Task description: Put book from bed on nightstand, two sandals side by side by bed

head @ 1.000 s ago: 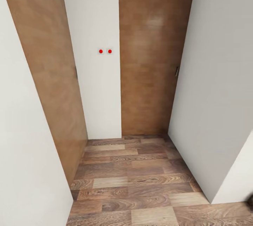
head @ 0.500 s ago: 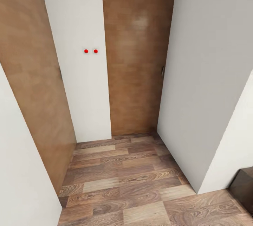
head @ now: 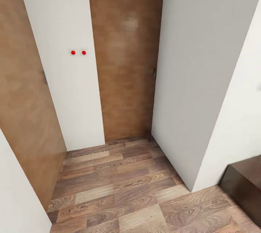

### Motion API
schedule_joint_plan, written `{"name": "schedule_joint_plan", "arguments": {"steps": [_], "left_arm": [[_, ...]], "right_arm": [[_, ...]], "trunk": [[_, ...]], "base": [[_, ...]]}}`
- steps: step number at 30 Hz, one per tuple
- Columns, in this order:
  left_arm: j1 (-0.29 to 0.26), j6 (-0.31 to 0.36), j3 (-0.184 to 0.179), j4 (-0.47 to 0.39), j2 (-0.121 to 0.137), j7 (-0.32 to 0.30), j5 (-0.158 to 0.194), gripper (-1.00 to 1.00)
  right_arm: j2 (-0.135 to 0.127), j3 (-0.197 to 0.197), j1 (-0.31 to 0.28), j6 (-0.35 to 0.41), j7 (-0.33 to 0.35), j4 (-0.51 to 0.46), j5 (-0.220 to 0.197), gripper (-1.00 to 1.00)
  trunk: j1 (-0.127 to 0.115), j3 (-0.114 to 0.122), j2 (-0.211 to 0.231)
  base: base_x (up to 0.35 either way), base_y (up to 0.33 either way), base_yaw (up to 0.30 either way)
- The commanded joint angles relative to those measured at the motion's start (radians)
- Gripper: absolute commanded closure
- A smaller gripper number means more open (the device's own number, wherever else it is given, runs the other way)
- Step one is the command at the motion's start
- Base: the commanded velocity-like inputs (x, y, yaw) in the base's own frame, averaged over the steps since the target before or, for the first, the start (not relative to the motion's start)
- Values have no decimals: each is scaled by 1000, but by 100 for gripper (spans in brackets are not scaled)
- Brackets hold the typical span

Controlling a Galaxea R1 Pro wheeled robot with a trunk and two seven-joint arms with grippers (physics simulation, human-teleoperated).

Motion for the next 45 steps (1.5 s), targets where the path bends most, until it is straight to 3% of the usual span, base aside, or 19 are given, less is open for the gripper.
{"name": "schedule_joint_plan", "arguments": {"steps": [1, 45], "left_arm": [[0, -3, 0, 0, 0, 0, -3, -100], [0, -3, 0, 0, 0, 0, -3, -100]], "right_arm": [[0, -4, -1, -2, 2, 0, -1, -100], [2, -3, -1, -2, 2, 1, -1, -100]], "trunk": [[0, -1, 0], [0, -1, 0]], "base": [[0, 0, -226], [17, 4, -226]]}}
